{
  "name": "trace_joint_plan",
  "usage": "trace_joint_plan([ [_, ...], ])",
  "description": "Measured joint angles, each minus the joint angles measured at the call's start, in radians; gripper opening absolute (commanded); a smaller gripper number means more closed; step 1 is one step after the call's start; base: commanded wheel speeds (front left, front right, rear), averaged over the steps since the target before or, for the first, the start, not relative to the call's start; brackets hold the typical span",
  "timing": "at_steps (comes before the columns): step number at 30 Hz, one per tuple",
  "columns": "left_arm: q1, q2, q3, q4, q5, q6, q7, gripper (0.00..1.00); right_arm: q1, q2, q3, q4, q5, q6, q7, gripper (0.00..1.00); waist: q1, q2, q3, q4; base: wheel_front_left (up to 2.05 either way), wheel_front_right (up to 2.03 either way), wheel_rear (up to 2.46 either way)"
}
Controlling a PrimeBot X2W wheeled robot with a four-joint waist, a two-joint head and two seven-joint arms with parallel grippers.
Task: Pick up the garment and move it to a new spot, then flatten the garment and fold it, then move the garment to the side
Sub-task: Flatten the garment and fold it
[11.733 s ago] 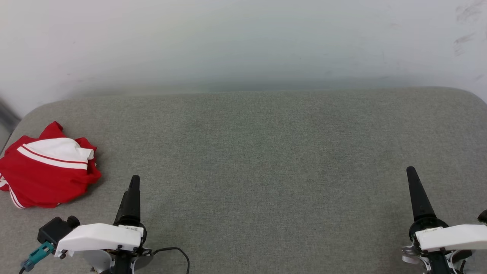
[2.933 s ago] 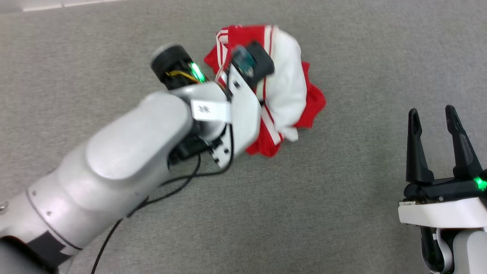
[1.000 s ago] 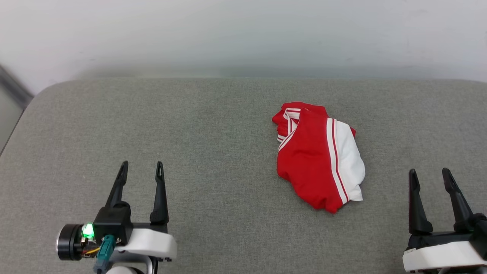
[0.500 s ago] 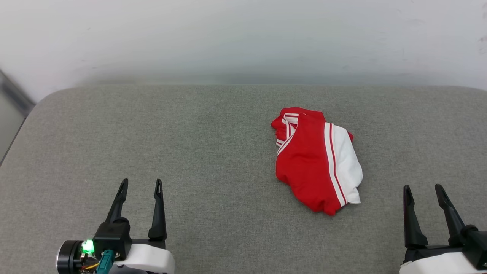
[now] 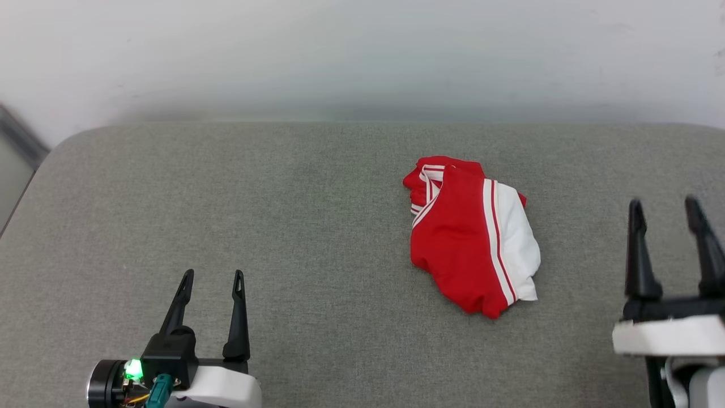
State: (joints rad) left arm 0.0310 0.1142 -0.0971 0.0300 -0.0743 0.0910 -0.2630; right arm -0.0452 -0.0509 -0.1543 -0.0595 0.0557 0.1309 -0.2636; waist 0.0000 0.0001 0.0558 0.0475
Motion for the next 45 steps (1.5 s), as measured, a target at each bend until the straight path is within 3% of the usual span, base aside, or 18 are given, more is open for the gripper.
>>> trace_joint_plan([
  [4,-0.009,-0.01,0.006,0.0,0.01,-0.012,0.0,1.0,-0.115,-0.019,0.021,-0.013,-0.041,0.0,0.0,1.0,0.0,0.0,0.018,-0.002,0.0,0.0,0.0],
  [9,-0.016,-0.022,0.012,0.006,0.019,-0.024,0.0,1.0,-0.265,-0.176,0.145,0.096,-0.055,0.0,0.007,1.0,0.0001,0.0,0.038,-0.006,0.0,0.0,0.0],
  [11,-0.018,-0.026,0.014,0.005,0.021,-0.027,0.0,1.0,-0.329,-0.23,0.204,0.123,-0.027,0.0,0.064,1.0,0.0001,0.0,0.045,-0.008,0.0,0.0,0.0],
  [16,-0.029,-0.034,0.023,0.005,0.025,-0.034,0.0,1.0,-0.446,-0.371,0.379,0.14,0.108,0.0,0.303,1.0,0.0001,0.0,0.067,-0.012,0.0,0.0,0.0],
  [25,-0.065,-0.048,0.032,0.002,0.027,-0.043,0.0,1.0,-0.579,-0.644,0.776,0.074,0.497,0.0,0.84,1.0,0.0001,0.0,0.124,-0.015,0.0,0.0,0.0],
  [32,-0.108,-0.057,0.023,-0.003,0.027,-0.047,0.0,1.0,-0.672,-0.681,0.93,0.116,0.624,0.0,0.974,1.0,0.0001,0.0,0.195,-0.002,0.0,0.0,0.0],
  [42,-0.157,-0.061,0.026,0.005,0.024,-0.047,0.0,1.0,-0.716,-0.645,1.098,0.283,0.678,0.0,0.924,1.0,0.0001,0.0,0.289,0.044,0.0,0.0,0.0],
  [43,-0.157,-0.061,0.029,0.005,0.024,-0.047,0.0,1.0,-0.72,-0.644,1.109,0.291,0.687,-0.001,0.909,0.42,0.0002,0.0,0.293,0.046,0.0,0.0,0.0],
  [44,-0.157,-0.061,0.032,0.006,0.024,-0.047,0.0,1.0,-0.725,-0.645,1.121,0.298,0.695,-0.002,0.895,0.42,0.0002,0.0,0.294,0.045,0.0,0.0,0.0],
  [45,-0.157,-0.062,0.035,0.007,0.024,-0.047,0.0,1.0,-0.732,-0.645,1.135,0.3,0.697,-0.002,0.876,0.0,0.0002,0.0,0.292,0.042,0.0,0.0,0.0],
])
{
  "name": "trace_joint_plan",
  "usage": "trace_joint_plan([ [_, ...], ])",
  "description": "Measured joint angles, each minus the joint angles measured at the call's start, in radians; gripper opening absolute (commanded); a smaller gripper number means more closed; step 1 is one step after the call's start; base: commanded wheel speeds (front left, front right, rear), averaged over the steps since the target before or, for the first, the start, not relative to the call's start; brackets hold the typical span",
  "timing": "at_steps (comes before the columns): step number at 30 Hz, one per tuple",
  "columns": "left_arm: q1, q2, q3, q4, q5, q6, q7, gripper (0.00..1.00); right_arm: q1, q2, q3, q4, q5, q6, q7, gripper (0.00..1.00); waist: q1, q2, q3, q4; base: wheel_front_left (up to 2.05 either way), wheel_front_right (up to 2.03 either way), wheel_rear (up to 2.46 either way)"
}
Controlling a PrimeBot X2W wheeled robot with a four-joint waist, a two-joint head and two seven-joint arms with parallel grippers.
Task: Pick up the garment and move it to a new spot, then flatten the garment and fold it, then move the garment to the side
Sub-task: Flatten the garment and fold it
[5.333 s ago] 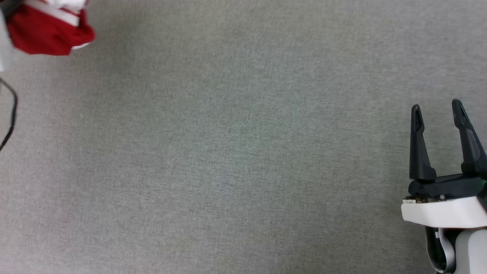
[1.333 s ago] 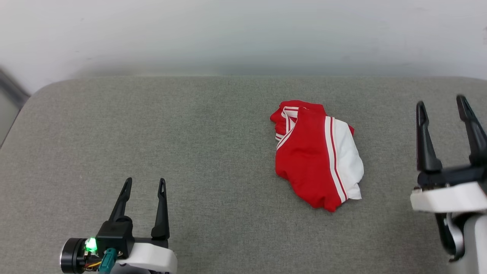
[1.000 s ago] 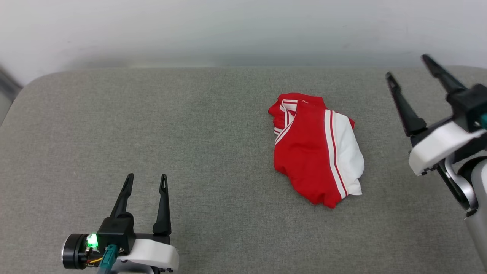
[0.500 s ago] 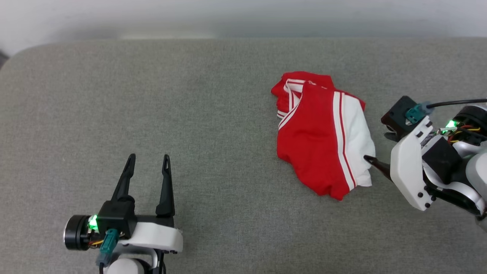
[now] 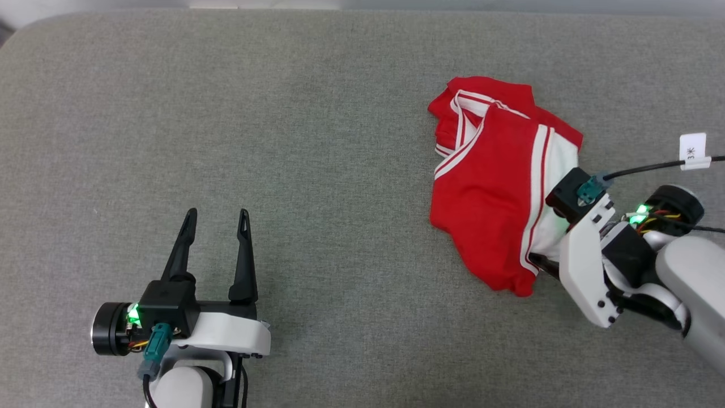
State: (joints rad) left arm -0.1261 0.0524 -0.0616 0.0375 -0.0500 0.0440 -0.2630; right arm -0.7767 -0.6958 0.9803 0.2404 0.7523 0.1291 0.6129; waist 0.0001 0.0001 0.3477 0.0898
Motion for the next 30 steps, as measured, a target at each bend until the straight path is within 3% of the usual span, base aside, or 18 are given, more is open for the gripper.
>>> trace_joint_plan([
  [5,0.002,-0.001,0.008,0.009,0.001,-0.001,0.0,1.0,-0.003,0.003,0.04,0.005,0.026,0.0,-0.102,0.0,0.0,0.0,-0.028,-0.019,0.0,0.0,0.0],
  [9,0.015,-0.001,0.007,0.012,0.001,-0.002,0.0,1.0,0.0,-0.036,0.039,-0.031,0.043,0.002,-0.174,0.0,-0.0001,0.0,-0.059,-0.036,0.0,0.0,0.0],
  [18,0.039,-0.002,-0.002,0.011,-0.008,-0.002,0.0,1.0,0.017,-0.11,-0.084,-0.149,0.066,0.002,-0.271,0.0,-0.0001,0.0,-0.1,-0.054,0.0,0.0,0.0],
  [24,0.04,-0.002,-0.023,0.008,-0.016,-0.002,0.0,1.0,-0.064,-0.067,-0.141,-0.157,0.057,0.002,-0.241,0.0,-0.0001,0.0,-0.082,-0.032,0.0,0.0,0.0],
  [30,0.012,-0.002,-0.06,0.007,-0.036,0.005,0.0,1.0,-0.194,0.041,-0.085,-0.054,0.038,0.002,-0.171,0.0,-0.0001,-0.0001,-0.043,0.005,0.0,0.0,0.0],
])
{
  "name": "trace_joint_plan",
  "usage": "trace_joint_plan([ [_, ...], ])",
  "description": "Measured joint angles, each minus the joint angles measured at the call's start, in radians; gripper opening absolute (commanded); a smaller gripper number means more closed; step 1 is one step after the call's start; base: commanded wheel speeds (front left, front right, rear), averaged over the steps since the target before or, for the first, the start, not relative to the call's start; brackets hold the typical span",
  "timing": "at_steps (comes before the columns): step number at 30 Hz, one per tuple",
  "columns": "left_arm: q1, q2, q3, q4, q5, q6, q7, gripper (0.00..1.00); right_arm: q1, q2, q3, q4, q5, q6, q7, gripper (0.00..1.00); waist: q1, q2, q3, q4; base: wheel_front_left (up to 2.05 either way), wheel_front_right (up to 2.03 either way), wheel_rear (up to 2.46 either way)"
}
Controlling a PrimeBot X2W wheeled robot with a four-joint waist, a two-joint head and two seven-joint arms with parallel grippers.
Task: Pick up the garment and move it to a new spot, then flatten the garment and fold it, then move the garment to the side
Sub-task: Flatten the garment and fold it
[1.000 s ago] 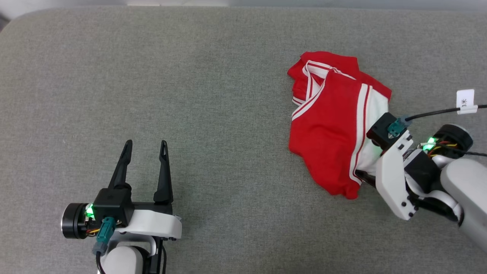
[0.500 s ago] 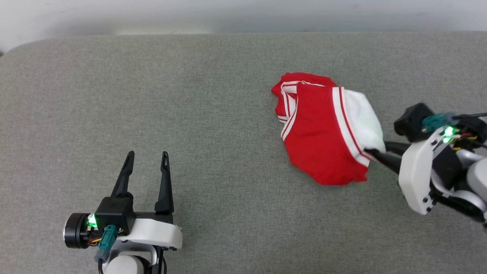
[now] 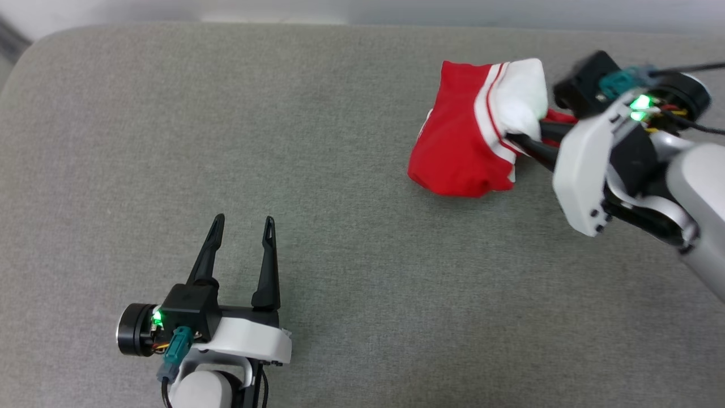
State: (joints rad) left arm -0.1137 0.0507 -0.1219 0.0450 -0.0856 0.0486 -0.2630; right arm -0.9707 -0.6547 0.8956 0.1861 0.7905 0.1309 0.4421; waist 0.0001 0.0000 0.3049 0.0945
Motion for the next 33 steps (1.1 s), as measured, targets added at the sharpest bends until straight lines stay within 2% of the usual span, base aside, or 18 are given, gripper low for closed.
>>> trace_joint_plan([
  [3,-0.015,0.0,-0.016,0.004,-0.013,0.008,0.0,1.0,-0.065,0.07,0.041,0.084,-0.001,0.0,0.003,0.0,0.0,0.0001,0.024,0.02,0.0,0.0,0.0],
  [8,-0.034,0.0,-0.035,0.01,-0.025,0.016,0.0,1.0,-0.127,0.183,0.118,0.247,-0.012,0.0,-0.052,0.0,0.0,0.0,0.057,0.05,0.0,0.0,0.0],
  [16,-0.049,0.0,-0.05,0.021,-0.033,0.025,0.0,1.0,-0.156,0.293,0.255,0.448,-0.024,0.0,-0.206,0.0,0.0,0.0,0.073,0.065,0.0,0.0,0.0],
  [17,-0.049,0.0,-0.049,0.022,-0.033,0.026,0.0,1.0,-0.156,0.299,0.269,0.46,-0.019,0.0,-0.224,0.36,0.0,0.0,0.069,0.063,0.0,0.0,0.0],
  [18,-0.049,0.0,-0.047,0.024,-0.033,0.028,0.0,1.0,-0.156,0.301,0.282,0.467,-0.017,0.0,-0.251,1.0,0.0,0.0,0.064,0.061,0.0,0.0,0.0],
  [22,-0.034,0.0,-0.036,0.03,-0.031,0.026,0.0,1.0,-0.153,0.288,0.296,0.468,-0.013,0.0,-0.379,1.0,0.0,0.0,0.036,0.047,0.0,0.0,0.0],
  [26,-0.012,0.0,-0.017,0.027,-0.025,0.026,0.0,1.0,-0.111,0.225,0.261,0.447,-0.022,0.0,-0.518,1.0,-0.0001,0.0,-0.002,0.031,0.0,0.0,0.0],
  [29,0.008,0.0,-0.001,0.025,-0.019,0.024,0.0,1.0,-0.047,0.177,0.186,0.427,-0.034,0.0,-0.618,1.0,0.0,0.0,-0.03,0.015,0.0,0.0,0.0],
  [33,0.03,0.0,0.015,0.016,-0.008,0.02,0.0,1.0,0.066,0.126,0.01,0.411,-0.084,0.0,-0.691,1.0,-0.0001,0.0,-0.066,-0.008,0.0,0.0,0.0],
])
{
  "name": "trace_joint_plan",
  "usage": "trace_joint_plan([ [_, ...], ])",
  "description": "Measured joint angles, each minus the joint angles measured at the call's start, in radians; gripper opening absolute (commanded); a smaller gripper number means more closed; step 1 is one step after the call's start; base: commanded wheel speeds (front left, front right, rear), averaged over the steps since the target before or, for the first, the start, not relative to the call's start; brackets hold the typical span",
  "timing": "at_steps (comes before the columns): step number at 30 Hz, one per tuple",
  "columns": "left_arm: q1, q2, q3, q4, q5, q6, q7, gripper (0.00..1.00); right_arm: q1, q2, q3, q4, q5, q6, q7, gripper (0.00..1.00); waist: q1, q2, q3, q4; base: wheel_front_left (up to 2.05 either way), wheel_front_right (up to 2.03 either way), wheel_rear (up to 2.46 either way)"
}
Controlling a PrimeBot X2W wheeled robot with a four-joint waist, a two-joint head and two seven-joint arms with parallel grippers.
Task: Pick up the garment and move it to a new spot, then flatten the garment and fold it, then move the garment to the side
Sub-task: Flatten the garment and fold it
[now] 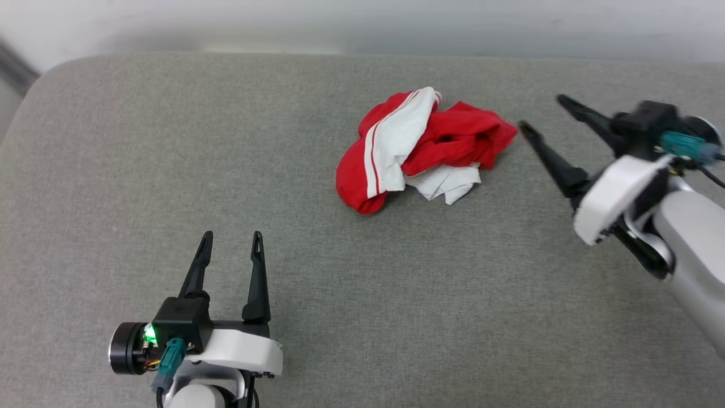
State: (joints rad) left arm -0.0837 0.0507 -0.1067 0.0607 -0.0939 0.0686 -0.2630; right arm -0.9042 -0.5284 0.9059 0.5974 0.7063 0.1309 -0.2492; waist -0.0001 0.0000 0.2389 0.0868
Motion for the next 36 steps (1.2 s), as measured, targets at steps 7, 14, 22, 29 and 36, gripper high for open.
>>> trace_joint_plan([
  [7,0.011,0.001,0.031,-0.018,0.029,-0.025,0.0,1.0,0.31,0.057,-0.518,-0.16,-0.201,0.0,-0.014,1.0,-0.0001,0.0,-0.047,-0.034,0.0,0.0,0.0],
  [14,-0.088,0.044,0.08,-0.035,0.036,-0.082,0.0,1.0,0.633,0.272,-0.886,-0.427,-0.452,0.0,-0.014,1.0,-0.0001,0.0,-0.064,-0.054,0.0,0.0,0.0],
  [22,-0.345,0.153,0.033,0.055,0.058,-0.168,0.009,1.0,0.768,0.382,-0.96,-0.56,-0.553,0.0,-0.014,1.0,0.0,0.0,-0.06,-0.077,0.0,0.0,0.0],
  [29,-0.606,0.221,-0.082,0.121,0.006,-0.194,0.215,1.0,0.782,0.403,-0.96,-0.608,-0.578,0.0,-0.014,1.0,0.0,0.0,-0.034,-0.108,0.0,0.0,0.0],
  [36,-0.796,0.313,-0.327,0.172,-0.265,-0.198,0.53,1.0,0.781,0.411,-0.95,-0.638,-0.603,0.0,-0.014,1.0,0.0,0.0,0.009,-0.14,0.0,0.0,0.0],
])
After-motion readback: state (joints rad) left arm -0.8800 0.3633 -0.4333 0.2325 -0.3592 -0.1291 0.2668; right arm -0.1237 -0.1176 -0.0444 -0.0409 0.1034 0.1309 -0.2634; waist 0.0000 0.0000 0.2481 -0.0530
